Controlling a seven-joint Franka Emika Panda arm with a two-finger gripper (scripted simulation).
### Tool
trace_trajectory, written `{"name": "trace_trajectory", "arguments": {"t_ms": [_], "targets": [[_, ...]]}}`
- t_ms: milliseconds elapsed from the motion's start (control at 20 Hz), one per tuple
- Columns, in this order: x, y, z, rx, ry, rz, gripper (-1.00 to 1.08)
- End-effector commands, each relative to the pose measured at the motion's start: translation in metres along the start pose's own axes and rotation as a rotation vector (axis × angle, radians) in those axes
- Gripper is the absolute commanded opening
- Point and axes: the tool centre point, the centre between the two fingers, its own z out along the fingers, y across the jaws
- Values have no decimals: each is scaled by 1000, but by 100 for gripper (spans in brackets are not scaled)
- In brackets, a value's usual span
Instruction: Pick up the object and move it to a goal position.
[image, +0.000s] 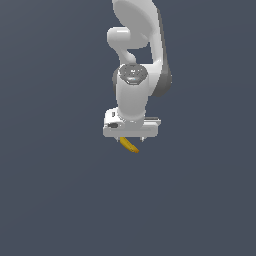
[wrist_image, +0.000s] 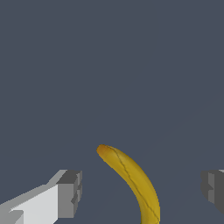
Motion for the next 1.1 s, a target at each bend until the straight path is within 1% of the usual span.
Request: {"name": "trace_trajectory", "arguments": {"t_ms": [0,150,400,500,800,1050], "targets": [[0,0,0,0,0,0,100],[1,5,-2,0,5,7,100],[8,30,-11,-2,29,41,100],[9,36,-14,-2,35,50,100],[7,35,-11,-2,33,41,100],[0,35,-1,-2,30,-1,100]]}}
